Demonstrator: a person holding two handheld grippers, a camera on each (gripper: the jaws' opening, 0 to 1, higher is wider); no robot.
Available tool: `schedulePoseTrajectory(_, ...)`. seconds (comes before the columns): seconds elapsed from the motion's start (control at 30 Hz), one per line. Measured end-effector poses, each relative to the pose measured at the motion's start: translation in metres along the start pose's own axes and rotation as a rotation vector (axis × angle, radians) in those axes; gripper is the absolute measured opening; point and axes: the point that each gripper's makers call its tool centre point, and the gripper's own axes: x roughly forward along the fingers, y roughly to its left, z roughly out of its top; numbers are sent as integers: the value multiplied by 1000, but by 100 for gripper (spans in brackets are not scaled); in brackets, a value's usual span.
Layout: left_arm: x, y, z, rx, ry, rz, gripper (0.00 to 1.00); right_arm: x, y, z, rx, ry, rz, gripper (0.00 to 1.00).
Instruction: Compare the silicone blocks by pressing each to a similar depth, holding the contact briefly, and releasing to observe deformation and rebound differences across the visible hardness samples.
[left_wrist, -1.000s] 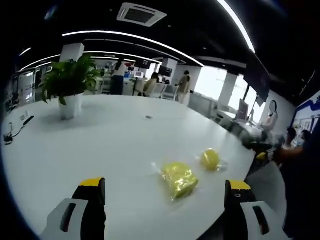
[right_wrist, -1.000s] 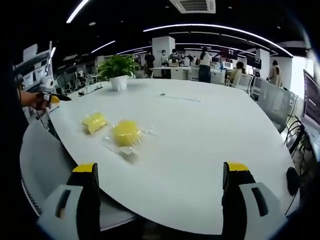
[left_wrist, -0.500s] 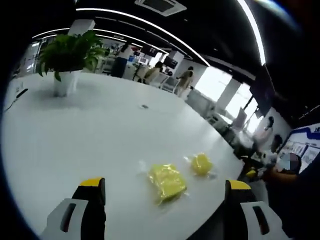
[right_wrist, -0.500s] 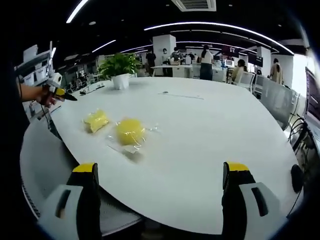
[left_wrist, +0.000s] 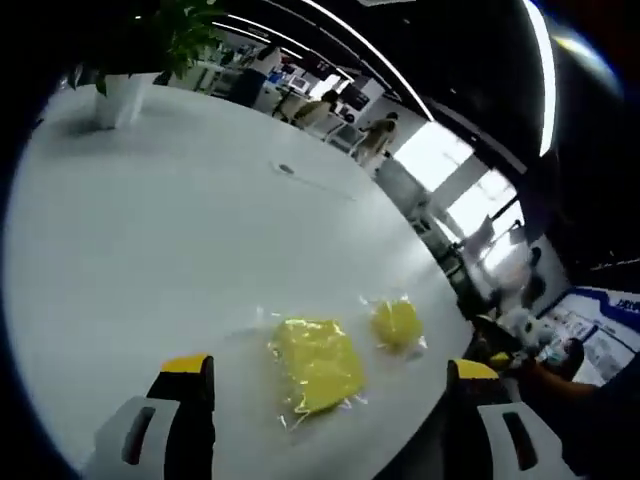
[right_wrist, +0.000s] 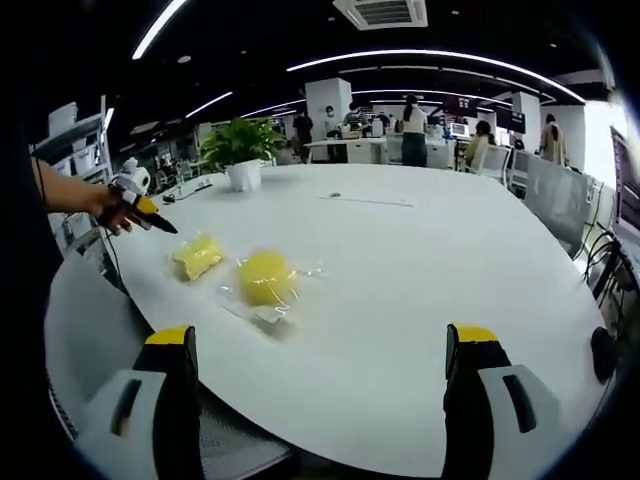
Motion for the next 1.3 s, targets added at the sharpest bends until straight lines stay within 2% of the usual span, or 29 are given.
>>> schedulePoseTrajectory(0.07,6,0,-6,-37,48,-1,97,-1,-1,-1,7,-2,-2,97)
schedulePoseTrajectory(0.1,11,1,-4,-34,34,-6,97,-2,-2,-3,10,-1,-4,97)
schedulePoseTrajectory(0.17,15,-1,-7,-90,61,-19,95,-3,-3,-8,13,9,-9,97)
schedulePoseTrajectory(0.23,21,-2,-5,-114,57,-37,94,-3,-5,-11,20,12,-9,97)
schedulePoseTrajectory(0.4,29,-4,-11,-185,83,-72,82,-6,-7,-12,32,14,-13,97)
schedulePoseTrajectory(0.43,30,-4,-14,-198,103,-73,80,-6,-7,-12,33,14,-14,97)
schedulePoseTrajectory(0.5,33,6,-20,-198,133,-25,77,-7,-9,-17,39,22,-15,97)
schedulePoseTrajectory(0.57,35,5,-23,-233,159,-44,74,-7,-9,-20,44,29,-14,97)
schedulePoseTrajectory(0.67,38,5,-23,-238,179,-44,65,-8,-7,-22,42,39,-11,97)
schedulePoseTrajectory(0.87,48,6,-28,-243,206,-40,61,-8,-7,-25,48,45,-16,97)
schedulePoseTrajectory(0.97,50,5,-31,-261,224,-42,54,-7,-7,-26,49,50,-10,97)
schedulePoseTrajectory(1.2,54,1,-33,-231,237,-42,50,-7,-5,-31,51,69,-5,97)
schedulePoseTrajectory(1.3,53,8,-33,-222,247,-26,46,-7,-6,-33,55,73,-5,97)
